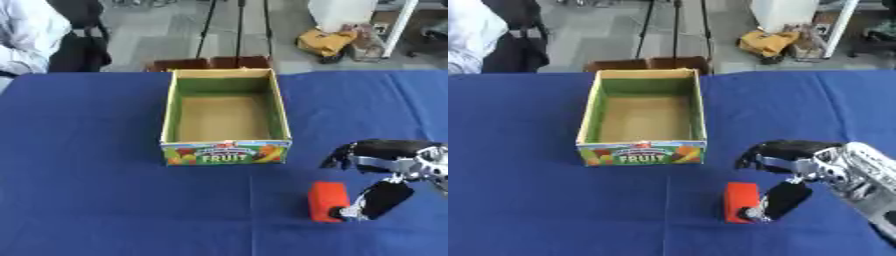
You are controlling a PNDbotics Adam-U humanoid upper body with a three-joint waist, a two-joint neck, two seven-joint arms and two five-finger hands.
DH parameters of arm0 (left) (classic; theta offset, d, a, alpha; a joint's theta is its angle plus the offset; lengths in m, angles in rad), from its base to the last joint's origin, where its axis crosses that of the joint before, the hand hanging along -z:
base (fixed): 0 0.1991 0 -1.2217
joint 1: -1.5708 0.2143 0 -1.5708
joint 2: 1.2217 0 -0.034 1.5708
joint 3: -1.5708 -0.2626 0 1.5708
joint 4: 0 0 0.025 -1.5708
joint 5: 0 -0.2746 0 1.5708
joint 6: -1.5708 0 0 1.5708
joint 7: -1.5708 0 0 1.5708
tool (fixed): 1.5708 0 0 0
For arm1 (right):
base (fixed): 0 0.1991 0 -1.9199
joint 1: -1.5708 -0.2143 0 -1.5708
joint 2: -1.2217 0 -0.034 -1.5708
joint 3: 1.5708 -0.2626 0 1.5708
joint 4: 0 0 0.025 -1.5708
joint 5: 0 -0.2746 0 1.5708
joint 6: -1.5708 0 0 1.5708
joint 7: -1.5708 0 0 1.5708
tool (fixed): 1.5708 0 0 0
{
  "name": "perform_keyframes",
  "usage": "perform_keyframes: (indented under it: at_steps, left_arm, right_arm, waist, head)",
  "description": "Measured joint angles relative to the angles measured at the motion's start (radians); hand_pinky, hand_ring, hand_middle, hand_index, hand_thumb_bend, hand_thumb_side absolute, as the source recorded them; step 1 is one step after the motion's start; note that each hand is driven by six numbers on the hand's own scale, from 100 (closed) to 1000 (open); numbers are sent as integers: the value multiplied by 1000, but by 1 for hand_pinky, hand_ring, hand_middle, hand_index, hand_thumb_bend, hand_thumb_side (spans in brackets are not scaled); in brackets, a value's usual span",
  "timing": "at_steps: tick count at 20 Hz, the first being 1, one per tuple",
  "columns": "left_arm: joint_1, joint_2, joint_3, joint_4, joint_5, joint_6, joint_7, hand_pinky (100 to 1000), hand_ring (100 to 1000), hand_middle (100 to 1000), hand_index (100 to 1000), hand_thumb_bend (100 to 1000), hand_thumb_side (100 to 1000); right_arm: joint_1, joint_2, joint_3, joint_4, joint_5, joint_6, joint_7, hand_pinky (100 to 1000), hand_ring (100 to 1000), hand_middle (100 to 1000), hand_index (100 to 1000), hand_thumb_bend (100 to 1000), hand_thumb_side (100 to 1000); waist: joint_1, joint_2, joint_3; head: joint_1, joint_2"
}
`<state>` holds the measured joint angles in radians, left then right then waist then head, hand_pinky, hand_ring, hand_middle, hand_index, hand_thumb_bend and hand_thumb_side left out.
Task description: Pick up objects on the table and place them in the box.
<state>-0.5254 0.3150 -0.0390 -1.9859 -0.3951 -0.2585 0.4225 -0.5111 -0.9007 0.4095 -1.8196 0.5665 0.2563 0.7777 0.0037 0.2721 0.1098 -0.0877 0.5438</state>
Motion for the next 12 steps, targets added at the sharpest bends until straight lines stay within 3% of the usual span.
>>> perform_keyframes:
  at_steps: [9, 10, 12]
  left_arm:
    - [-2, 0, 0, 0, 0, 1, 0, 860, 927, 884, 989, 131, 1000]
    - [-2, 0, 0, 0, 0, 2, 0, 860, 927, 884, 989, 130, 1000]
    - [-2, 0, 0, 0, 0, 2, 0, 860, 927, 883, 989, 130, 1000]
  right_arm:
    - [-9, 24, 17, 42, 3, -15, 4, 680, 832, 805, 902, 491, 536]
    - [-9, 25, 18, 47, 5, -16, 3, 674, 810, 765, 840, 471, 528]
    - [-10, 26, 23, 67, 16, -21, -2, 664, 799, 756, 825, 461, 521]
  waist:
    - [0, 5, 1]
    - [0, 5, 1]
    - [0, 5, 4]
  head:
    - [-1, 0]
    - [-1, -1]
    - [-1, -1]
